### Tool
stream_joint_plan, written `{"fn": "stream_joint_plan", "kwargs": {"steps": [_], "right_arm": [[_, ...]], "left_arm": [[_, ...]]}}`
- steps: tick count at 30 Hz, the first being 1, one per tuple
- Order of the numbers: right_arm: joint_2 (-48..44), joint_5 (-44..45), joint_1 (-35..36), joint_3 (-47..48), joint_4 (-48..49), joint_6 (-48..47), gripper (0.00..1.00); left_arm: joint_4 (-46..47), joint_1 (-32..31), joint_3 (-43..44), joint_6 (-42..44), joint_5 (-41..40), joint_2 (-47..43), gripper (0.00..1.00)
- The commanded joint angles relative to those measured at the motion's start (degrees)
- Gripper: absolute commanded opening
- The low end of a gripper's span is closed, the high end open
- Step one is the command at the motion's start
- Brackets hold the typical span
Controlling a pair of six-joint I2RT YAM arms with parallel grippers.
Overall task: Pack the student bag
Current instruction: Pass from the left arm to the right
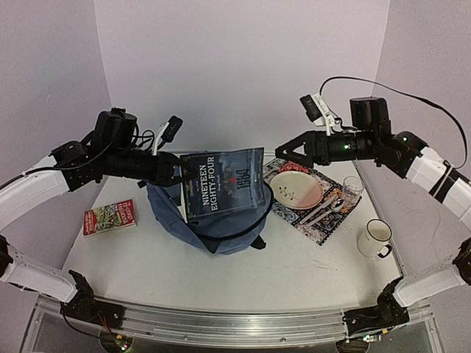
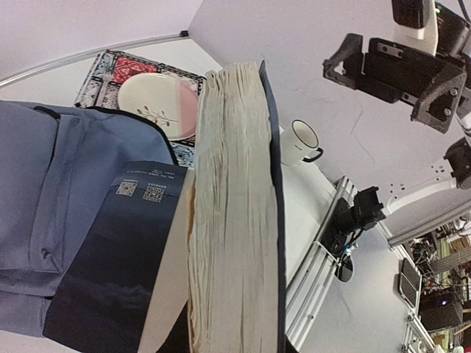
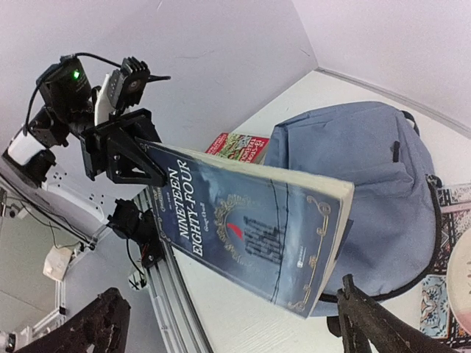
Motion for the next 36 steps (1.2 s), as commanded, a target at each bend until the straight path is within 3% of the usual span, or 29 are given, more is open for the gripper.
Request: {"fn": "stream_joint_plan", "kwargs": {"steps": [1,8,15,22,32,36], "right_arm": [[-0.2,-0.3,-0.9,-6.4,9.0,9.5,0.98],[3.7,-5.7,-2.6,-13.9,16.6,17.0,0.98],[8.9,-10.8,-2.6,-16.4,24.6,22.4,0.98],[13.5,-16.5,-2.6,-12.4,28.1,23.1,0.98],[14.6,-25.0,-3.6,-6.5,34.0,24.5,0.97],[15.8,-27.8,-3.7,-4.0,35.2,25.6,0.92]], "left_arm": [[6.7,3.0,4.7,-0.1,2.9,0.8,0.0],[18.1,9.5,0.3,-6.0,15.6,1.6,0.0],[25.3,10.3,-0.4,-10.1,20.6,2.6,0.0],[31.6,10.3,-2.4,-14.5,25.6,3.5,0.0],[32.0,10.3,-6.2,-16.8,30.5,3.5,0.0],[32.0,10.3,-7.5,-16.9,30.1,2.8,0.0]]}}
